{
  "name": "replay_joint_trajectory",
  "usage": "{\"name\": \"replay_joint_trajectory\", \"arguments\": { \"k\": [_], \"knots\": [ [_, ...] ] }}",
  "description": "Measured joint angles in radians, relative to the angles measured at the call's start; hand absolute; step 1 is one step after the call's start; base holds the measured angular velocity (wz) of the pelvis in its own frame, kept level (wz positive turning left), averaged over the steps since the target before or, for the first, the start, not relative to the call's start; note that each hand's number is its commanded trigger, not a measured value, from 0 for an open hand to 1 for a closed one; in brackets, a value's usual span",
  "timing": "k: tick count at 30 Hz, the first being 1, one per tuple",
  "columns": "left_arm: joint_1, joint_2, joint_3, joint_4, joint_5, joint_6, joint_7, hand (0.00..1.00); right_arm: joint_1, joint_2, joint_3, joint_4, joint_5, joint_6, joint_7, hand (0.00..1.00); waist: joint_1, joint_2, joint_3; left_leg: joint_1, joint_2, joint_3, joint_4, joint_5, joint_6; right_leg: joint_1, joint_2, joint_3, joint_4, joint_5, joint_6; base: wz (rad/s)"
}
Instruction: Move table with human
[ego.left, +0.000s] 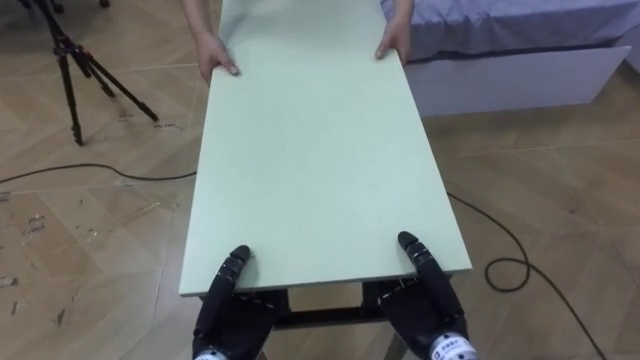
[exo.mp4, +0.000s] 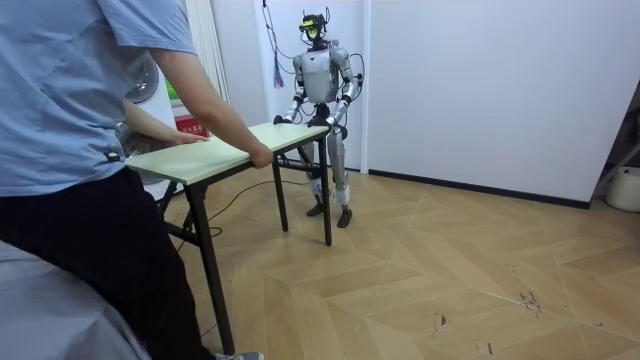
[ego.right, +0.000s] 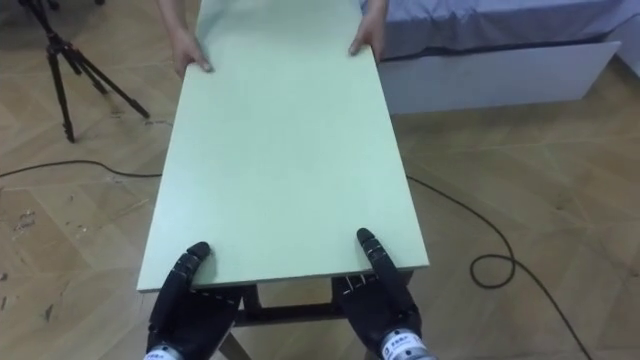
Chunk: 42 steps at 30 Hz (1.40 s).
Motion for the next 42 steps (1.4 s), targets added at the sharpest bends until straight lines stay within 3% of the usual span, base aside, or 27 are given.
{"name": "replay_joint_trajectory", "arguments": {
  "k": [7,13,19,22,33,42],
  "knots": [
    [0.000,-0.005,-0.001,0.000,0.006,-0.002,0.000,1.00,0.000,0.001,0.000,0.000,-0.012,-0.004,0.003,1.00,0.001,0.002,-0.0015,-0.004,0.000,0.000,0.001,0.000,0.000,-0.007,0.001,0.002,0.003,0.000,0.000,0.00],
    [0.011,-0.007,-0.008,-0.002,0.049,-0.037,-0.022,1.00,0.005,0.007,0.011,0.000,-0.035,-0.024,0.015,1.00,-0.001,0.001,-0.0019,-0.014,0.001,0.000,0.006,0.000,0.000,-0.016,0.001,-0.001,0.009,0.000,0.000,0.00],
    [0.024,-0.001,-0.005,-0.020,0.101,-0.067,-0.042,1.00,0.016,0.016,0.023,-0.002,-0.030,-0.047,0.031,1.00,0.002,-0.015,-0.0022,-0.034,0.002,-0.003,0.018,0.000,0.000,-0.032,-0.001,0.000,0.019,0.001,-0.001,0.01],
    [0.051,0.002,-0.005,-0.071,0.110,-0.077,-0.041,1.00,0.031,0.017,0.025,-0.029,-0.030,-0.047,0.033,1.00,0.000,-0.029,-0.0087,-0.045,0.002,-0.002,0.019,0.000,0.000,-0.045,-0.001,0.000,0.022,0.001,-0.001,0.00],
    [0.104,0.009,-0.013,-0.152,0.127,-0.090,-0.045,1.00,0.051,0.015,0.054,-0.032,-0.047,-0.107,0.122,1.00,-0.001,-0.032,-0.0081,-0.063,0.003,-0.002,0.019,0.000,0.000,-0.060,-0.001,-0.003,0.019,0.001,-0.002,0.00],
    [0.109,0.003,-0.040,-0.207,0.115,-0.129,-0.039,1.00,0.054,0.012,0.068,-0.082,-0.041,-0.153,0.136,1.00,0.006,-0.044,-0.0016,-0.080,0.005,0.000,0.022,0.000,0.000,-0.078,0.002,0.006,0.021,0.001,-0.002,-0.01]
  ]
}}
